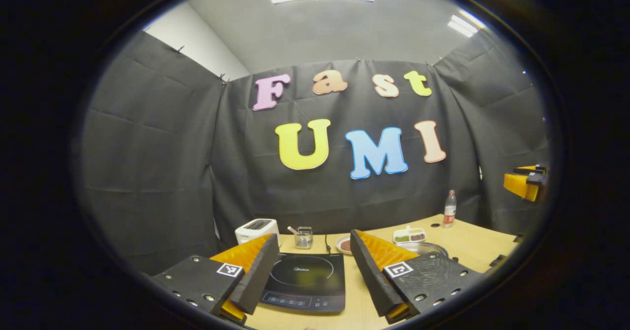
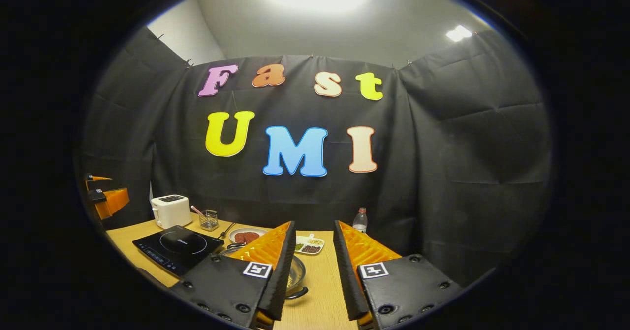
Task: First push the handle of the pot to place it horizontally, then grasp the pot with both hands and set it on the induction cooktop.
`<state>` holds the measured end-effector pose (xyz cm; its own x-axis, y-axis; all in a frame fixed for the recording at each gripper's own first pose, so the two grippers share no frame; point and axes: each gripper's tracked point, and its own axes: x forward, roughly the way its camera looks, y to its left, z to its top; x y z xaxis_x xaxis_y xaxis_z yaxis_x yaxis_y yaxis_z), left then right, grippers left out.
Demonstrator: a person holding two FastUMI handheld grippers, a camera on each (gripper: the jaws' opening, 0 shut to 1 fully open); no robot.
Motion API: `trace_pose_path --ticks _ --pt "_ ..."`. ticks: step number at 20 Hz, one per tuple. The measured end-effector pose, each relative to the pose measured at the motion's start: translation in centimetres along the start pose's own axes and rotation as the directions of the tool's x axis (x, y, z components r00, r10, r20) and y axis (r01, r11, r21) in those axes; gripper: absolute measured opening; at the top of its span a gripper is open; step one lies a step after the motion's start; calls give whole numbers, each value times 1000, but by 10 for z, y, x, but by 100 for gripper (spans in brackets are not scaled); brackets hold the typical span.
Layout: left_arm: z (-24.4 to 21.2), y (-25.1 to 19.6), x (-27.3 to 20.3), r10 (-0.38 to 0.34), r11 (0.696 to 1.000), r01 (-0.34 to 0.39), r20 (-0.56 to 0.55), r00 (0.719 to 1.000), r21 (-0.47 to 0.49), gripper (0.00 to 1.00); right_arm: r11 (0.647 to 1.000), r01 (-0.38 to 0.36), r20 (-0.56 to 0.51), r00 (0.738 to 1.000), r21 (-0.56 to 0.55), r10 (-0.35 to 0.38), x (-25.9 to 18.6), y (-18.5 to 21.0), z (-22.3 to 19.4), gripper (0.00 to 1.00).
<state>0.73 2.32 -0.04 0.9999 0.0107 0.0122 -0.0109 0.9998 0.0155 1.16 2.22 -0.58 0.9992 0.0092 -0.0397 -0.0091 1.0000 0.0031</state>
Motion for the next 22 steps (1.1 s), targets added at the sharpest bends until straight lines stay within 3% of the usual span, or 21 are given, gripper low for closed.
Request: trace_pose_path --ticks 1,3,4,5,6,8,13,15,22 --pt "0 1 1 -1 1000 1 1 1000 -1 87 1000 3 0 1000 -3 -3 0 0 -1 49" --pt "-1 3 2 -7 1000 7 2 1000 -1 87 1000 -18 -2 1000 -5 18 -2 7 1 31" --pt "0 4 3 -10 1000 10 3 1000 0 88 999 -40 -3 999 -5 40 -2 13 2 30" --pt "0 5 4 -13 1000 13 4 1000 -1 88 1000 -18 -3 1000 -21 18 -4 10 1 30" --pt "0 6 7 -16 1000 16 6 1000 -2 87 1000 -9 14 1000 -25 9 4 11 6 13" --pt "0 10 8 -20 1000 20 12 1000 -3 87 999 -19 16 1000 -29 19 0 18 7 2" --pt "-5 19 16 -43 999 43 21 999 -13 87 995 -93 -85 992 -30 90 2 47 -25 5" --pt "-9 23 20 -51 998 52 16 999 -28 87 994 -111 -137 985 -18 108 6 57 -41 2" --pt "-13 37 37 -79 997 79 32 996 -26 87 989 -146 -263 955 -20 136 16 81 -89 2"
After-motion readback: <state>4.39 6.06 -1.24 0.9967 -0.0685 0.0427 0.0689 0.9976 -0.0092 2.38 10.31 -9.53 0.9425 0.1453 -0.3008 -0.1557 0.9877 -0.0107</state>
